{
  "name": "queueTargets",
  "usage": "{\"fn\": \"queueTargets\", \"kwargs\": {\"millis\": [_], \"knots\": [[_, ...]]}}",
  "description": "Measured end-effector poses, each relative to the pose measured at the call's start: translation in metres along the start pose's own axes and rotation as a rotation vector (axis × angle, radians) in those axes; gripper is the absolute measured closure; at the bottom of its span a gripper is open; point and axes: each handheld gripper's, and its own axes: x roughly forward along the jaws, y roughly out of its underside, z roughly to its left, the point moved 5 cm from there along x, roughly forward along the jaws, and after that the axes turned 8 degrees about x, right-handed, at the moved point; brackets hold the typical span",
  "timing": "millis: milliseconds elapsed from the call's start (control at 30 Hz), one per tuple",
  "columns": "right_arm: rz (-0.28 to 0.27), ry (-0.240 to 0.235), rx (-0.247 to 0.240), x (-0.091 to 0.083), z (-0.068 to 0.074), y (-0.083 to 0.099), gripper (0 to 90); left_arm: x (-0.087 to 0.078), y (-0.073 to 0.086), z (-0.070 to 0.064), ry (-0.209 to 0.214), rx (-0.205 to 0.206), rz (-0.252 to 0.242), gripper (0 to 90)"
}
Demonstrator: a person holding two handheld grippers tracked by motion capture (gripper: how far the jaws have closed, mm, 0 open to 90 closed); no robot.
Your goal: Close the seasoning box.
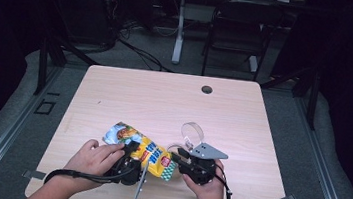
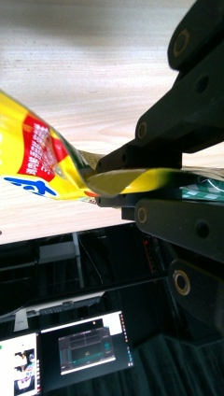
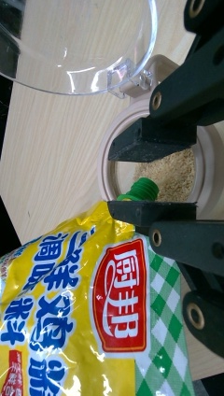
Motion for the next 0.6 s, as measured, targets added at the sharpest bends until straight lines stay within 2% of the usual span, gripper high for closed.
{"fn": "queueTargets", "kwargs": {"millis": [67, 133, 167, 200, 267, 333, 367, 400, 500, 533, 567, 600], "knots": [[-0.003, -0.004, 0.002, -0.0003, 0.0002, -0.0004, 68.9, 0.0006, 0.0017, -0.0016, 0.009, -0.026, -0.007, 85.4], [-0.001, -0.003, 0.001, -0.0006, 0.0000, -0.0004, 68.9, 0.0006, 0.0020, -0.0015, 0.009, -0.027, -0.009, 85.4], [0.000, -0.003, 0.000, -0.0009, -0.0003, -0.0005, 68.6, 0.0019, 0.0023, -0.0028, -0.005, -0.041, -0.027, 85.4], [-0.001, -0.003, -0.001, -0.0011, -0.0004, -0.0007, 68.5, 0.0015, 0.0025, -0.0038, 0.008, -0.055, -0.025, 85.4], [0.002, -0.001, -0.003, -0.0015, -0.0005, -0.0008, 68.4, 0.0013, 0.0032, -0.0038, 0.010, -0.054, -0.022, 85.4], [-0.001, -0.003, -0.004, -0.0019, -0.0006, -0.0014, 68.0, 0.0021, 0.0049, -0.0056, 0.014, -0.079, -0.032, 85.4], [-0.001, -0.003, -0.004, -0.0019, -0.0006, -0.0014, 68.0, 0.0021, 0.0049, -0.0056, 0.014, -0.079, -0.032, 85.4], [-0.003, -0.003, -0.001, -0.0021, -0.0006, -0.0016, 67.9, 0.0034, 0.0047, -0.0075, 0.010, -0.112, -0.048, 85.4], [-0.004, -0.002, -0.002, -0.0034, -0.0013, -0.0024, 67.4, 0.0045, 0.0062, -0.0091, 0.014, -0.143, -0.059, 85.3], [-0.011, -0.004, -0.001, -0.0035, -0.0012, -0.0029, 67.4, 0.0038, 0.0076, -0.0086, 0.019, -0.131, -0.046, 85.3], [-0.010, -0.001, -0.005, -0.0048, -0.0013, -0.0039, 67.4, 0.0049, 0.0080, -0.0099, 0.021, -0.153, -0.058, 85.4], [-0.010, -0.001, -0.005, -0.0048, -0.0013, -0.0039, 67.4, 0.0049, 0.0080, -0.0099, 0.021, -0.153, -0.058, 85.3]]}}
